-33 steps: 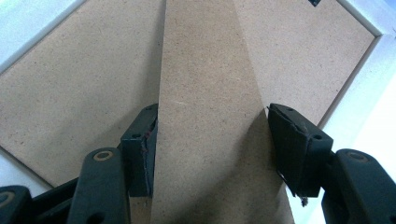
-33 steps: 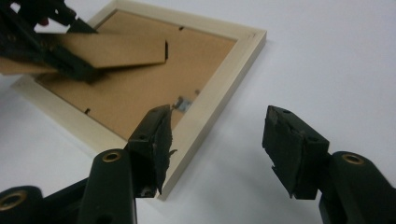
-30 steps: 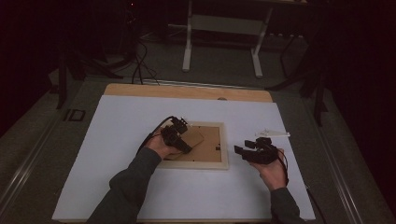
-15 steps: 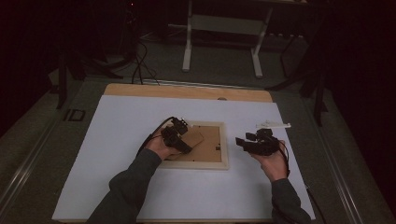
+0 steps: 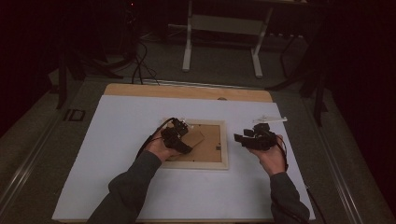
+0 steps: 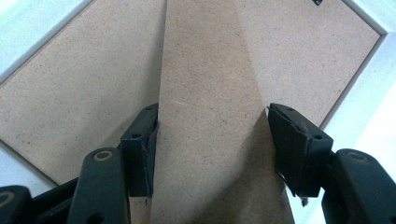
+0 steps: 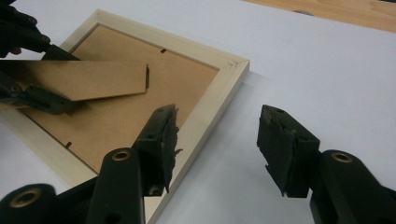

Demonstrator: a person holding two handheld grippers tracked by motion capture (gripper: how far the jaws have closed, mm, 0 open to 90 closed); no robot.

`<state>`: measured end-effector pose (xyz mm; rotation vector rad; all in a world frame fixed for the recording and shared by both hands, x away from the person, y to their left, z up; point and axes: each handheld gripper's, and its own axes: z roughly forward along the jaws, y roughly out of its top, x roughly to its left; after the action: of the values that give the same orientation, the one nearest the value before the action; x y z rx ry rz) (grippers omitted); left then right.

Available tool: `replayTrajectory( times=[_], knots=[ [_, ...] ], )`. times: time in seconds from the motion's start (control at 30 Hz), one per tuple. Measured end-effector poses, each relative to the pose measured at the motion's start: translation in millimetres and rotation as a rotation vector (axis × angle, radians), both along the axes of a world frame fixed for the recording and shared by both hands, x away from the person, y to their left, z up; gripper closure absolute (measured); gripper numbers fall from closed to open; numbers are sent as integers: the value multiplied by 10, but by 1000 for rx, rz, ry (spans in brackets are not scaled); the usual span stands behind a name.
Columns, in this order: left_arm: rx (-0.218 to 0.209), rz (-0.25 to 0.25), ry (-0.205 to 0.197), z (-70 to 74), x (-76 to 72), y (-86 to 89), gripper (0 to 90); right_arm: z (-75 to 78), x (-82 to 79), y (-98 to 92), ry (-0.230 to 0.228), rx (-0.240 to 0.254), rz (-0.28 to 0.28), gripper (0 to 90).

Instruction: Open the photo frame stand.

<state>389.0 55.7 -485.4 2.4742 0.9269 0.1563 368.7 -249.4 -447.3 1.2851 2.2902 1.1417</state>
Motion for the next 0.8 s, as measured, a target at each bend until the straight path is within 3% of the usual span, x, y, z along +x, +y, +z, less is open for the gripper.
replayTrajectory(
  times=[0.8],
  knots=[
    [23,4,-117,69,-191,-37,399,-67,188,97,40,-18,9,495]
  ],
)
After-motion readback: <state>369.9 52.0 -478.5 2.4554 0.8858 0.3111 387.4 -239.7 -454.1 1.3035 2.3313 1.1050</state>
